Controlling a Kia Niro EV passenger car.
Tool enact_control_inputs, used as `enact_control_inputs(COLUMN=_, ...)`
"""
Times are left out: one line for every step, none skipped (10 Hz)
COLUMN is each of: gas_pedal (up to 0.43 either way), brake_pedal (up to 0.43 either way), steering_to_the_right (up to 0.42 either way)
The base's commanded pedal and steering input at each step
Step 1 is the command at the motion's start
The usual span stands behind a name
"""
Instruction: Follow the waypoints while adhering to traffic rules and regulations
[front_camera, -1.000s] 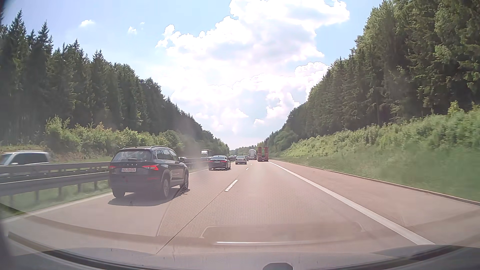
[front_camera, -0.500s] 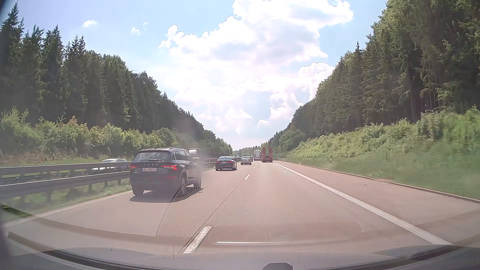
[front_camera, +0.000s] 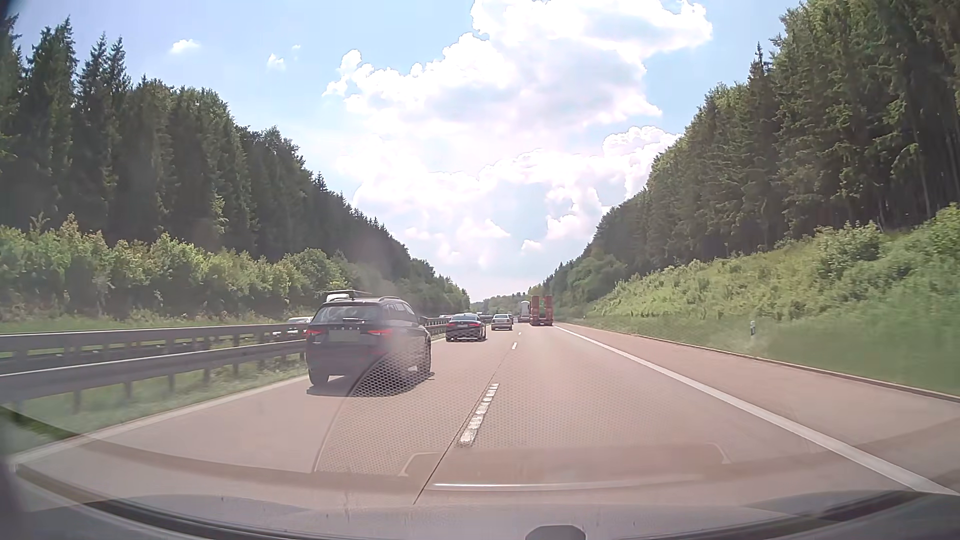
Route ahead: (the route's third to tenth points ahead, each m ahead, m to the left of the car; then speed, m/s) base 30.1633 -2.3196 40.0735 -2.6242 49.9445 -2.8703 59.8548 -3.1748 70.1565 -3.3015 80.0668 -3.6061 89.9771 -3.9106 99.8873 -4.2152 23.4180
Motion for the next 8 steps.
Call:
enact_control_inputs(gas_pedal=0.220, brake_pedal=0.000, steering_to_the_right=-0.004)
enact_control_inputs(gas_pedal=0.220, brake_pedal=0.000, steering_to_the_right=-0.004)
enact_control_inputs(gas_pedal=0.228, brake_pedal=0.000, steering_to_the_right=-0.004)
enact_control_inputs(gas_pedal=0.268, brake_pedal=0.000, steering_to_the_right=-0.004)
enact_control_inputs(gas_pedal=0.268, brake_pedal=0.000, steering_to_the_right=-0.003)
enact_control_inputs(gas_pedal=0.280, brake_pedal=0.000, steering_to_the_right=-0.003)
enact_control_inputs(gas_pedal=0.280, brake_pedal=0.000, steering_to_the_right=-0.002)
enact_control_inputs(gas_pedal=0.287, brake_pedal=0.000, steering_to_the_right=-0.002)
